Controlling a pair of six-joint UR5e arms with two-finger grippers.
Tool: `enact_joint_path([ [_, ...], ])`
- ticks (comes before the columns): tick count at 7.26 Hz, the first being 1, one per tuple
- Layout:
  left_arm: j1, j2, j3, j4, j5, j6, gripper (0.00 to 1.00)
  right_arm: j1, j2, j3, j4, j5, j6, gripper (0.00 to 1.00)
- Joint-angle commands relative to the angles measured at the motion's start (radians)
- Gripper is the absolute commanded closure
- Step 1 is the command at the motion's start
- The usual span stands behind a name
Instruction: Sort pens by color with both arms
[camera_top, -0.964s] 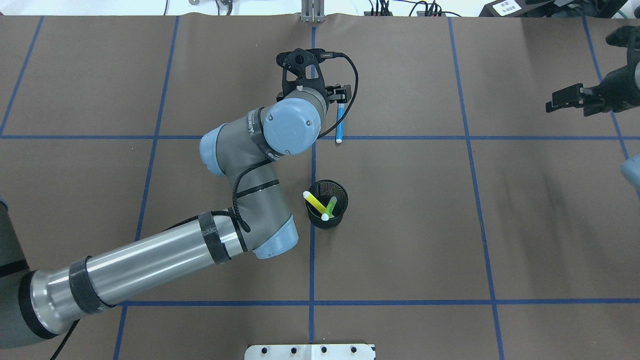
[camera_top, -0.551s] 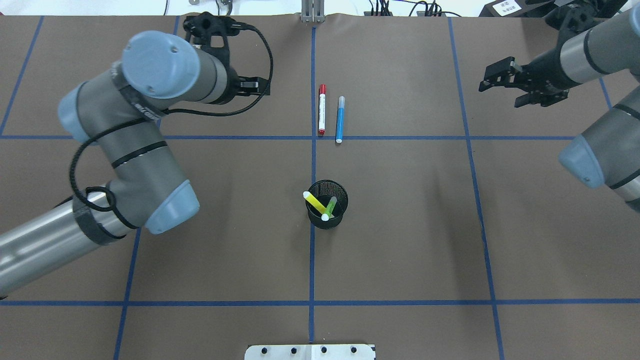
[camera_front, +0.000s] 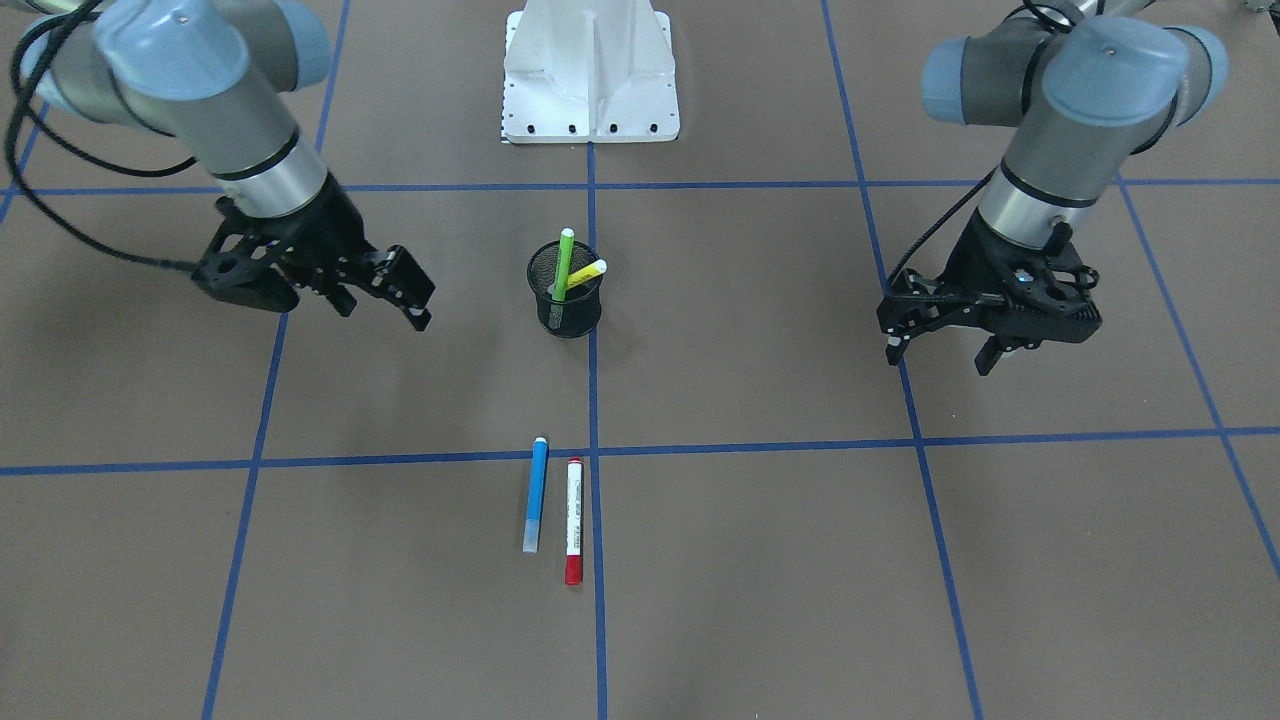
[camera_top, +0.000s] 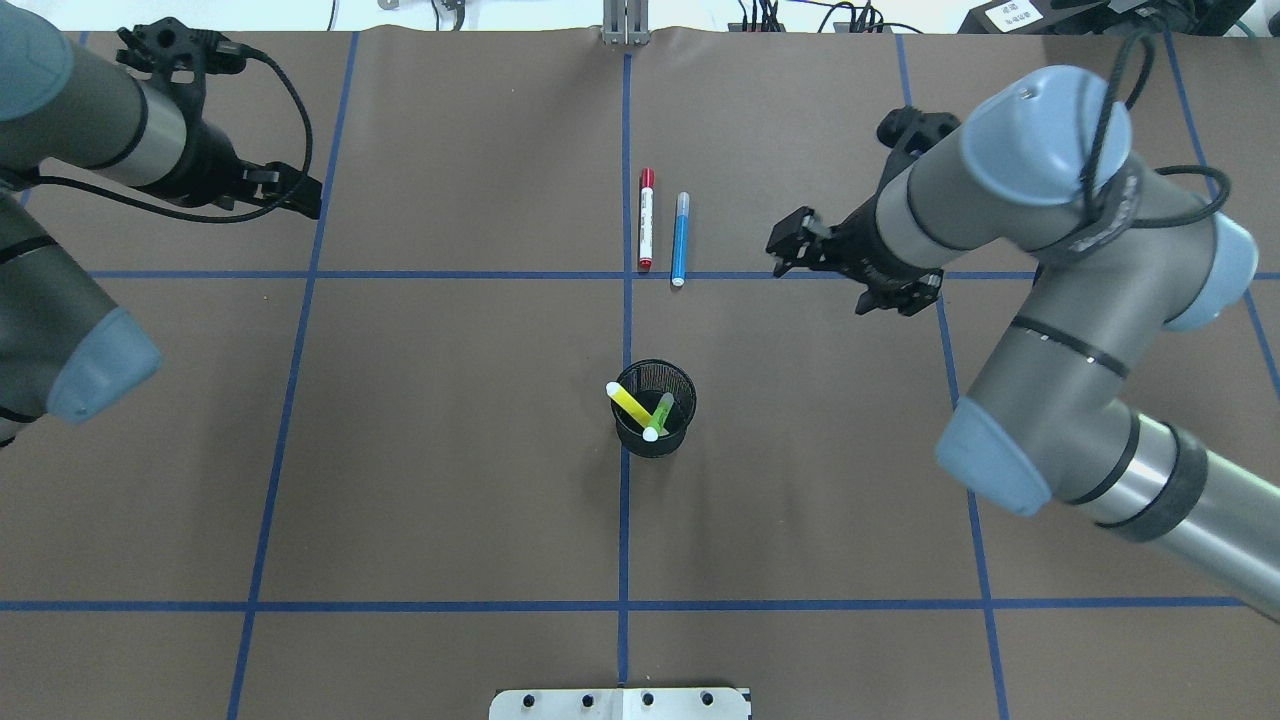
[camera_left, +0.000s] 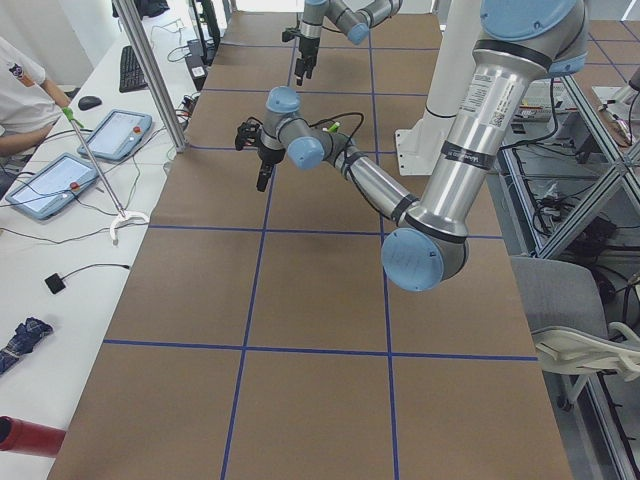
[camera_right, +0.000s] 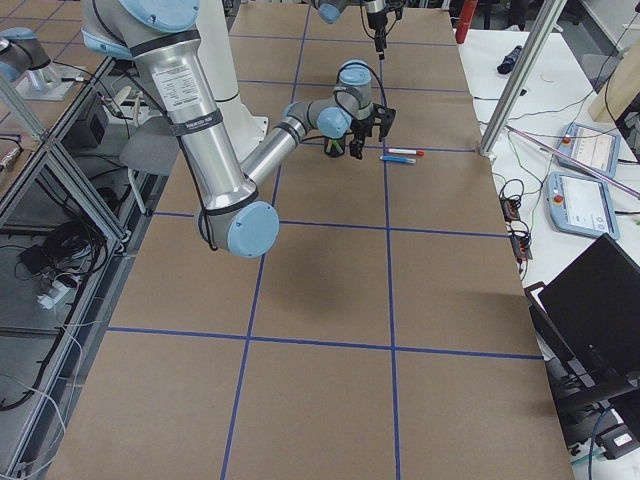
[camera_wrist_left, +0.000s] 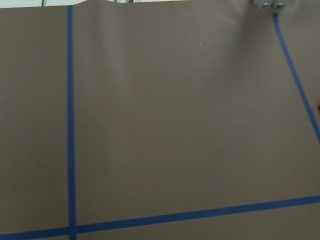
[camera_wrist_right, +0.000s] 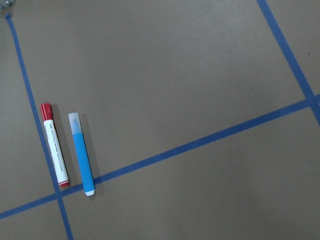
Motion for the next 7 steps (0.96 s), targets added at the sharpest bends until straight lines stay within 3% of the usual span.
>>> enact_joint_path([
  [1, -0.067, 0.069, 0.004, 0.002, -0.029, 0.171, 0.00, -0.211, 0.186, 0.023, -0.292, -0.227, 0.002, 0.01],
  [3, -0.074, 0.073, 0.015, 0.002, -0.028, 0.172, 0.00, -0.295, 0.248, -0.040, -0.333, -0.319, -0.036, 0.09],
  [5, -0.074, 0.073, 0.018, 0.001, -0.028, 0.169, 0.00, -0.318, 0.264, -0.072, -0.335, -0.334, -0.160, 0.21],
  [7, -0.074, 0.072, 0.018, 0.001, -0.028, 0.166, 0.00, -0.336, 0.268, -0.100, -0.335, -0.337, -0.228, 0.24],
])
